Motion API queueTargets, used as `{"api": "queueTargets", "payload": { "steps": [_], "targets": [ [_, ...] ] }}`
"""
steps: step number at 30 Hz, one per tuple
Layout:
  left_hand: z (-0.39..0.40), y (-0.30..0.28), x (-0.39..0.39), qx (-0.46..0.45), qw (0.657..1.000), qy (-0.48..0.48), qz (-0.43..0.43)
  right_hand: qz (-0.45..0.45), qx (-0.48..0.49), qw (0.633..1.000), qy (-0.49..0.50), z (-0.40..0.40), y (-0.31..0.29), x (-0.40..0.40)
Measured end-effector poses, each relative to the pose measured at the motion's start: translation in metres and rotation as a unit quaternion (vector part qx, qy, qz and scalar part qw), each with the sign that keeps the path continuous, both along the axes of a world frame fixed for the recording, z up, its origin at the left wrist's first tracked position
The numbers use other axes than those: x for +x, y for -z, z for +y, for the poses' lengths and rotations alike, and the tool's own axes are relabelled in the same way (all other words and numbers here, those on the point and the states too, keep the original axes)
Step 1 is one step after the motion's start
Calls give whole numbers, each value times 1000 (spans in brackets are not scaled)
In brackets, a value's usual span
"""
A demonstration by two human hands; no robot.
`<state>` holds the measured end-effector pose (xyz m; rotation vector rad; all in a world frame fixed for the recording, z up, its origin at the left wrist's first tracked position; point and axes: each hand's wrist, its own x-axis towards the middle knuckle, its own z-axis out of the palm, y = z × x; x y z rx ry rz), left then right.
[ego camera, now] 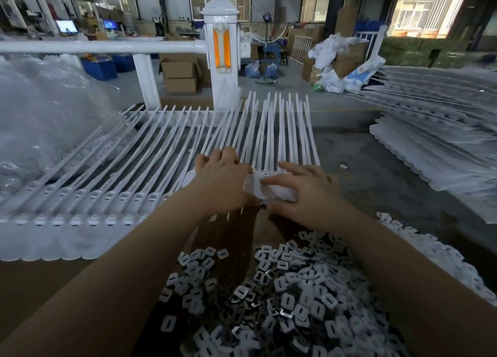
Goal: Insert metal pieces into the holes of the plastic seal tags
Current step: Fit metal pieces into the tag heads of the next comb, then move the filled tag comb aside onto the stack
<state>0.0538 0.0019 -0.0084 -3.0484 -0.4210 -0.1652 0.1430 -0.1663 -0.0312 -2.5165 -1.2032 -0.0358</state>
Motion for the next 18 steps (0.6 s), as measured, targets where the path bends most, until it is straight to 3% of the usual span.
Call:
{"api": "queueTargets", "payload": {
  "steps": [8, 14, 18],
  "targets": [
    [16, -19, -29, -53, 993, -103, 24, -22, -3, 1000, 6, -1, 4, -2],
    [59, -18, -70, -71, 962, -244, 96, -52, 25, 998, 3, 0, 2, -5],
    [72, -22, -80, -112, 952, -242, 148, -66, 43, 997, 1, 1, 1, -8]
  ]
}}
